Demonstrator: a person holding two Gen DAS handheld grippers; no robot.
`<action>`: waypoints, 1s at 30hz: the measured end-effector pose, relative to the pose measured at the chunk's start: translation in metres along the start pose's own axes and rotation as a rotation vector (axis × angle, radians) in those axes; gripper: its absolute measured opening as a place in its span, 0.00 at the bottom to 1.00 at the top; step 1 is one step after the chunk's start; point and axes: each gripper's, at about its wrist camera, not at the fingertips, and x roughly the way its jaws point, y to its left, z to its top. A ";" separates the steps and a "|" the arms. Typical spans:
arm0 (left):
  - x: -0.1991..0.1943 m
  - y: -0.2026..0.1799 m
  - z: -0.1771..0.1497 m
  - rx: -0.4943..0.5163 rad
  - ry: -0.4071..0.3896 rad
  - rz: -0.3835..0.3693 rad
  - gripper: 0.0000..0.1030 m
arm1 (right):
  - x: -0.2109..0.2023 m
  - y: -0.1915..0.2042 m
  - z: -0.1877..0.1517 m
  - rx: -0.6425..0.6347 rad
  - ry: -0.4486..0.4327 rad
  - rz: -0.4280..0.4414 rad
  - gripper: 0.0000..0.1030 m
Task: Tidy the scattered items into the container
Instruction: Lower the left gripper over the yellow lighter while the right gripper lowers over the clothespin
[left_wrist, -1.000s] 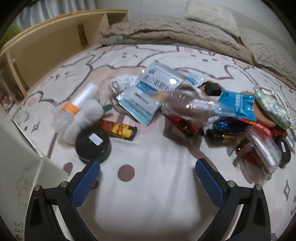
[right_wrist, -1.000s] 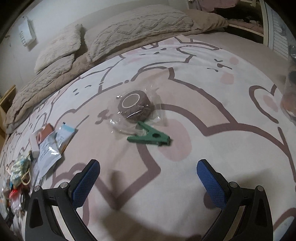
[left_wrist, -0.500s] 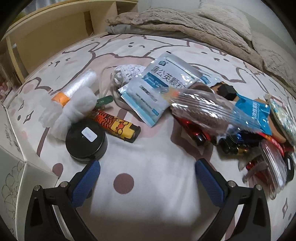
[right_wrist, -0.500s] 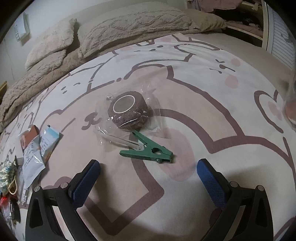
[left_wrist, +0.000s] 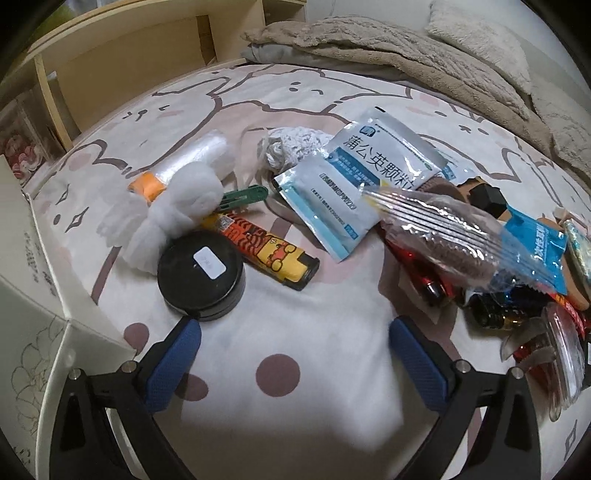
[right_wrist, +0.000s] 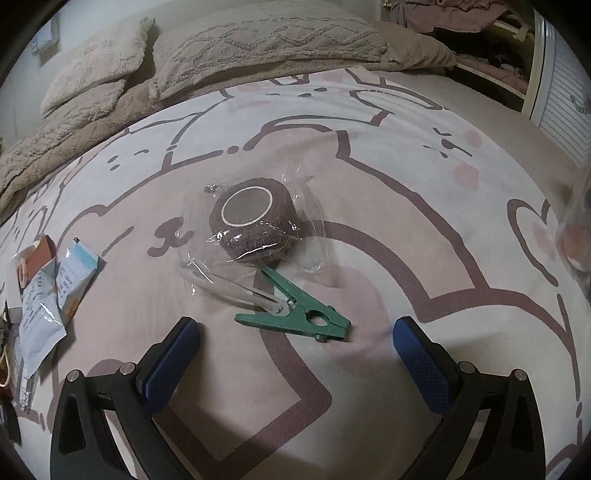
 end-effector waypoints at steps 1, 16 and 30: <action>0.000 0.000 0.000 0.003 0.000 -0.009 1.00 | 0.000 0.000 0.000 0.001 -0.002 0.000 1.00; -0.004 -0.022 0.003 0.092 -0.044 -0.063 0.64 | 0.000 0.000 0.002 0.008 -0.028 0.017 1.00; 0.013 -0.019 0.019 0.024 -0.006 -0.044 0.88 | -0.004 0.002 0.000 -0.008 -0.056 0.022 0.91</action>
